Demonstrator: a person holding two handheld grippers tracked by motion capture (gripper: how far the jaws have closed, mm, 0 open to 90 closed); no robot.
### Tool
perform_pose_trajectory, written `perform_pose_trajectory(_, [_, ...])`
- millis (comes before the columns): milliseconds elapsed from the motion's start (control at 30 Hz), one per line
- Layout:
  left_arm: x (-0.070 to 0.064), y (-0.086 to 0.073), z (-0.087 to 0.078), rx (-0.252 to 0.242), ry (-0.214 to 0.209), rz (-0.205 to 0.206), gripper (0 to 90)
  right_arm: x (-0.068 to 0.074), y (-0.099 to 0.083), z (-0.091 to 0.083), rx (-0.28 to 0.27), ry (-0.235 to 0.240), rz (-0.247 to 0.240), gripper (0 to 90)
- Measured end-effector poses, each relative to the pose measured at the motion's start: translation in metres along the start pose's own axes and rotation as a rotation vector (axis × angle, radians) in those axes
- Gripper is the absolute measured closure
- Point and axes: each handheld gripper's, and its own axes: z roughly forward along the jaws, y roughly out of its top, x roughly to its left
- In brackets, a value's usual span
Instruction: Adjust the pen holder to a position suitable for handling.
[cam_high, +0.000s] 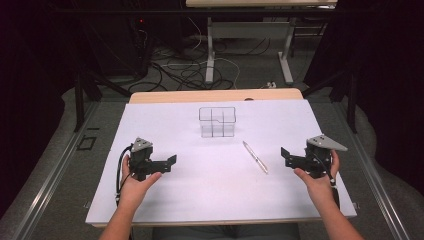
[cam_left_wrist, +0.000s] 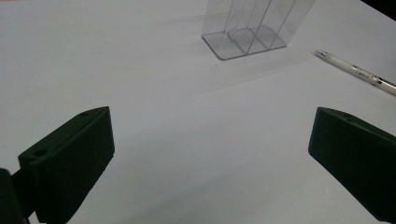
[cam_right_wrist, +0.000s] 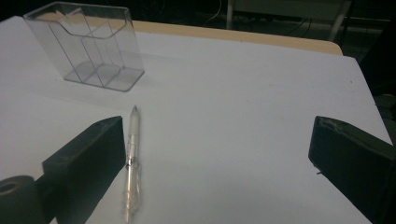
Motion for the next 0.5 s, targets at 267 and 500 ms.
perform_pose_trajectory(267, [-0.012, 0.01, 0.005, 0.013, -0.036, 0.002, 0.3, -0.006, -0.008, 0.003, 0.05, 0.003, 0.062, 9.9])
perform_pose_trajectory(500, [-0.029, 0.032, 0.015, 0.024, -0.028, 0.03, 2.1, -0.008, -0.011, 0.007, 0.072, -0.015, 0.062, 13.0])
